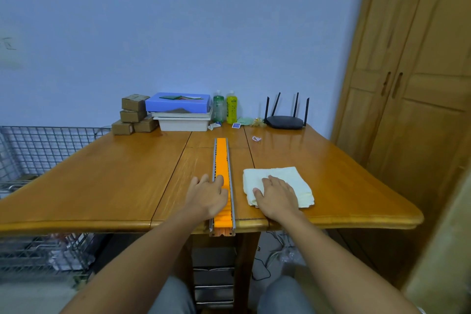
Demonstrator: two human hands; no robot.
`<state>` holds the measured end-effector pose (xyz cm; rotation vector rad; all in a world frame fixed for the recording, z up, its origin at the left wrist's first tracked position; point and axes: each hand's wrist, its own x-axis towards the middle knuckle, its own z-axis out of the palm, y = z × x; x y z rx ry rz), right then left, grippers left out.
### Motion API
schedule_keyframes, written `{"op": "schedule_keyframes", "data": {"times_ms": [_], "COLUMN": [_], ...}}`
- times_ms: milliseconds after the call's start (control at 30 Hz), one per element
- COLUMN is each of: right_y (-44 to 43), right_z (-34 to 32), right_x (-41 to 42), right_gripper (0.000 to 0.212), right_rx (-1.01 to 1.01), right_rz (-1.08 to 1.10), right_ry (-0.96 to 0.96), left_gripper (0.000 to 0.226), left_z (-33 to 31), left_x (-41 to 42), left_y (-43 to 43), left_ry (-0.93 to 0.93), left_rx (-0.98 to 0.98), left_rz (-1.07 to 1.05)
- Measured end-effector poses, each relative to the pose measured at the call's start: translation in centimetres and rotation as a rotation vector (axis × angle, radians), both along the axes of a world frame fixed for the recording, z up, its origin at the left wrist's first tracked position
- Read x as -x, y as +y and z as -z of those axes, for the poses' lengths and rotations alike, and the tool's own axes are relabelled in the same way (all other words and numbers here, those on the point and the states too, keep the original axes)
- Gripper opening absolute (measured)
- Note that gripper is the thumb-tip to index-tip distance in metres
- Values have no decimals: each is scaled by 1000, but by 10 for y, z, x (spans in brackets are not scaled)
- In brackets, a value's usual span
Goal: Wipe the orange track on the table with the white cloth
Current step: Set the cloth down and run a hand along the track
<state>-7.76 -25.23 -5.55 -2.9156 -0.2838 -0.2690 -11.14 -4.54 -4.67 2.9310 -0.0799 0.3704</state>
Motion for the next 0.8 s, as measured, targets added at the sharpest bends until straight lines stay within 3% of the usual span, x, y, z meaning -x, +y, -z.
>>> {"op": "schedule_keyframes", "data": {"times_ms": [800], "right_y": [-2], "right_z": [6], "right_x": [89], "right_gripper": [56], "right_rx": [-59], "right_rz": [33], "right_ry": [-49], "left_gripper": [33], "left_z": [1], "left_x": [107], "left_y": [-16], "left_ry": [-17], "left_rx": [-14], "left_rz": [43]}}
